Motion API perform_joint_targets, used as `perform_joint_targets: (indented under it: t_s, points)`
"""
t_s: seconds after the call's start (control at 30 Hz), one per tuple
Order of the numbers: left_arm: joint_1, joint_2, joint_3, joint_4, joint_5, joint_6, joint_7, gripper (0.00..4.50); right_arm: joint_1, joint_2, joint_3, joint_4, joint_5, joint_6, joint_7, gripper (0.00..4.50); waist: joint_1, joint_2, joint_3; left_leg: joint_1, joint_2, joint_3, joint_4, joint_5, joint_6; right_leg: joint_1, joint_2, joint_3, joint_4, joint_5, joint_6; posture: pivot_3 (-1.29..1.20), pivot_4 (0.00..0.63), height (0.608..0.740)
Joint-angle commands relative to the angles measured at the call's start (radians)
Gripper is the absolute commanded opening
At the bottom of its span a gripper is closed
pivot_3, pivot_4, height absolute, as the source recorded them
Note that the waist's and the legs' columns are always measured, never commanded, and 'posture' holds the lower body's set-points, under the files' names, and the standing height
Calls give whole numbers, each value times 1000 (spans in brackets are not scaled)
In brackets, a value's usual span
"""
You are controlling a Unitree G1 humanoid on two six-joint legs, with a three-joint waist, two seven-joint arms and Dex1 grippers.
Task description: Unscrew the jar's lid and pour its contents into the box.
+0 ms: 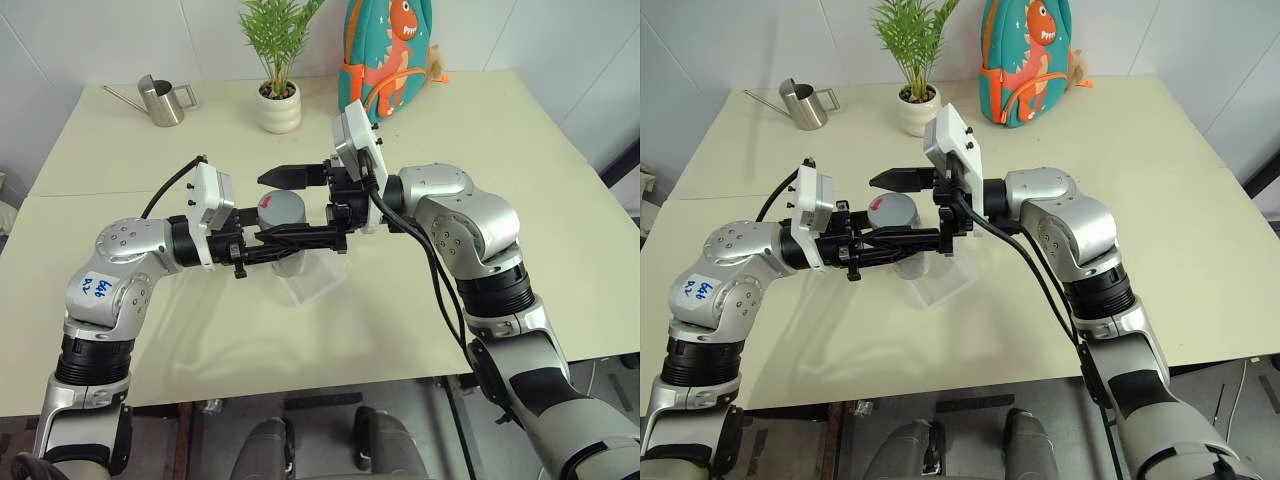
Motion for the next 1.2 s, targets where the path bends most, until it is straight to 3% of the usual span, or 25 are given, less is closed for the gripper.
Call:
perform_joint_targets:
  t_s: [0.03,0.23,0.33,0.53,0.73,0.97,1.2]
  points:
    - [1,7,17,-44,-12,-12,1,1991,-8,11,-20,-17,8,-18,-6,4467,0,0,0,0,0,0,0,0,0,0,0,0,0,0,0,0,150,740]
    - [-2,8,18,-42,-12,-9,2,1991,-10,16,-20,-2,2,-33,-5,2614,0,0,0,0,0,0,0,0,0,0,0,0,0,0,0,0,150,740]
    - [-2,9,19,-43,-13,-8,2,1991,-16,31,-50,1,36,-12,-20,2614,0,0,0,0,0,0,0,0,0,0,0,0,0,0,0,0,150,740]
    - [7,14,22,-47,-17,-4,2,1991,-51,86,-227,6,265,167,-109,2614,1,0,0,0,1,-1,0,0,0,0,0,0,0,0,0,0,150,740]
    - [20,20,36,-64,-24,2,11,1991,-13,-7,-268,55,180,104,-163,2614,1,0,0,0,0,-1,0,0,0,0,0,0,0,0,0,0,150,740]
    - [83,65,100,-87,-59,16,7,1991,145,-151,-298,361,-68,-265,-188,2614,0,-1,-1,0,0,4,-1,0,0,0,0,1,-1,0,0,0,150,740]
    - [95,84,125,-77,-68,22,8,1991,263,-150,-313,704,-264,-758,-280,2614,-3,-1,-1,1,0,6,-1,0,0,0,0,2,-1,0,0,0,150,740]
